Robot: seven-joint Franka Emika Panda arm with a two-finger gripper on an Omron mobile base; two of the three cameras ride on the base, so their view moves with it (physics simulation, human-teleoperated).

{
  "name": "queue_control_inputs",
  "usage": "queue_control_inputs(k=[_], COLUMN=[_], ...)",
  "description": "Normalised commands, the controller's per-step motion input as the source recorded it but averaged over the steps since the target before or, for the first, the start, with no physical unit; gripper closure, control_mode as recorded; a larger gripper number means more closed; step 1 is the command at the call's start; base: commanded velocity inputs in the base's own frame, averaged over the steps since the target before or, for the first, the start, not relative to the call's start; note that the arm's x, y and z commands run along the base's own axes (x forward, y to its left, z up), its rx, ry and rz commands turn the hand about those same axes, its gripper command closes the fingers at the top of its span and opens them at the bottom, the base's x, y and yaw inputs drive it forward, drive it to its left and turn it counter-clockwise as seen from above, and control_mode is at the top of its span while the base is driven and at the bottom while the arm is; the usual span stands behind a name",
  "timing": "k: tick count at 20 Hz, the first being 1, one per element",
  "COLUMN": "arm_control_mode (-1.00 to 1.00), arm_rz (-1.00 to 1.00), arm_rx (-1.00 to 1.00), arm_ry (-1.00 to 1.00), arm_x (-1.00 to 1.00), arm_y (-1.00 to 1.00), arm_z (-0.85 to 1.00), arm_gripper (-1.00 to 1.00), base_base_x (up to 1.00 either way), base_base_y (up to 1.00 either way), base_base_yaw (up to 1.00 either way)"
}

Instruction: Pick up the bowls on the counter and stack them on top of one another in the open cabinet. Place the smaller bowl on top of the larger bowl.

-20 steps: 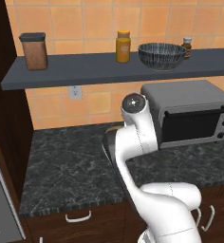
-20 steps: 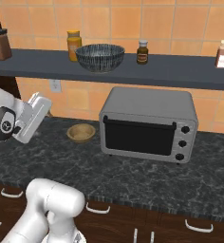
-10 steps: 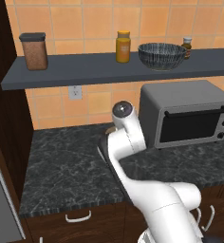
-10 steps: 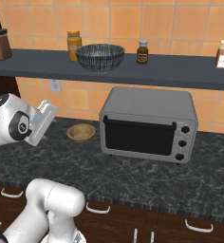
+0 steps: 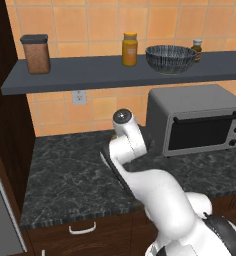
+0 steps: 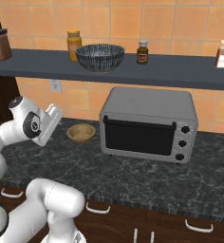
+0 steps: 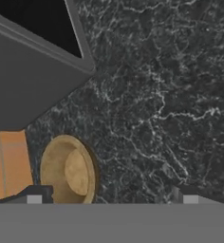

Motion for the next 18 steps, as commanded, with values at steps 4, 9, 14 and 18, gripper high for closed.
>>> queue_control_inputs(k=[4, 9, 14, 18], arm_control_mode=[-1.00, -1.00, -1.00, -1.00], arm_rz=[-0.02, -0.08, -0.12, -0.14], arm_rx=[0.00, 0.00, 0.01, 0.00], arm_ry=[0.00, 0.00, 0.01, 0.01], arm_x=[0.41, 0.40, 0.26, 0.37], arm_y=[0.11, 0.23, 0.19, 0.36], arm_z=[-0.39, -0.30, -0.19, -0.26], arm_gripper=[-1.00, -1.00, -1.00, -1.00], base_base_x=[0.00, 0.00, 0.00, 0.00], base_base_y=[0.00, 0.00, 0.00, 0.00], base_base_yaw=[0.00, 0.00, 0.00, 0.00])
